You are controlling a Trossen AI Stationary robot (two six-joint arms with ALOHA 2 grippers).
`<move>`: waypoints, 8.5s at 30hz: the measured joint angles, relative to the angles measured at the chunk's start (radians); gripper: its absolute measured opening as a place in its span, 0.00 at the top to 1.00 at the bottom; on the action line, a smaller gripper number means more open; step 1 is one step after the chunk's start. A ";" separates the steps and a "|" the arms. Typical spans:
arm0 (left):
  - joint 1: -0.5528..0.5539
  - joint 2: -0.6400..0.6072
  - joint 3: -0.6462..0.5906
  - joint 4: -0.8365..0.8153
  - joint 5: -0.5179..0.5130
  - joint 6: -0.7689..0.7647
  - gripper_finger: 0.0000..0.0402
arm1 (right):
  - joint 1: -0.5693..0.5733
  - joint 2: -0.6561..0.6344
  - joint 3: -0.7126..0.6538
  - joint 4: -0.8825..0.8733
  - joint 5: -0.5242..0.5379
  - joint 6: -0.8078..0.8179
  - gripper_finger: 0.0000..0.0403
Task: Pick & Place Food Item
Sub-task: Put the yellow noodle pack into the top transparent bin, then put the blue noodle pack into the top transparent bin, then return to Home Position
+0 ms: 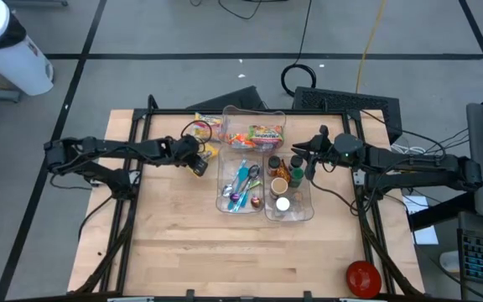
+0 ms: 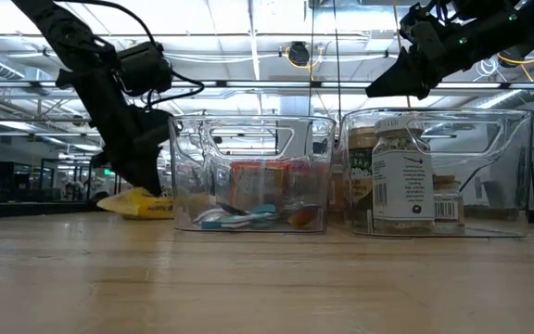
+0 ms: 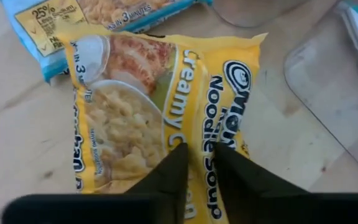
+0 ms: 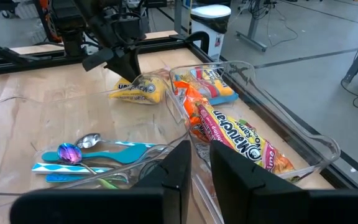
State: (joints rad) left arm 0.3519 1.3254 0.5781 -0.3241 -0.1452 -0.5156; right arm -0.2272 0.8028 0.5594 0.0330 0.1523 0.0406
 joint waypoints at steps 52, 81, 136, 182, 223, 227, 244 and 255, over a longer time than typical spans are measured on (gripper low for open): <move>0.017 0.295 0.896 -0.253 -0.054 0.084 0.99 | 0.000 0.001 0.000 0.008 0.003 0.001 0.88; 0.137 0.631 0.965 -0.218 0.093 0.095 0.92 | 0.000 0.002 0.000 0.001 0.003 0.000 0.88; 0.296 0.310 0.215 0.358 -0.047 0.098 0.46 | 0.000 0.002 0.000 0.004 0.003 0.019 0.88; 0.237 -0.088 0.215 0.438 0.016 -0.009 0.99 | 0.000 0.002 0.000 0.001 0.003 0.024 0.88; 0.101 0.620 0.737 0.346 0.164 0.007 0.98 | 0.000 0.002 0.000 -0.007 0.001 0.018 0.88; 0.101 0.619 0.737 0.333 0.163 0.034 0.94 | 0.000 0.002 0.000 -0.007 0.002 0.019 0.88; 0.135 0.475 0.735 0.285 0.359 0.114 0.51 | 0.000 0.002 0.000 -0.017 0.003 0.019 0.88; 0.120 0.062 0.735 -0.109 0.345 0.406 0.43 | 0.000 0.002 0.000 -0.028 0.002 0.019 0.88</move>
State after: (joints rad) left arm 0.4719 1.3879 1.3129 -0.4326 0.1994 -0.1094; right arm -0.2272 0.8043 0.5591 0.0054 0.1547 0.0597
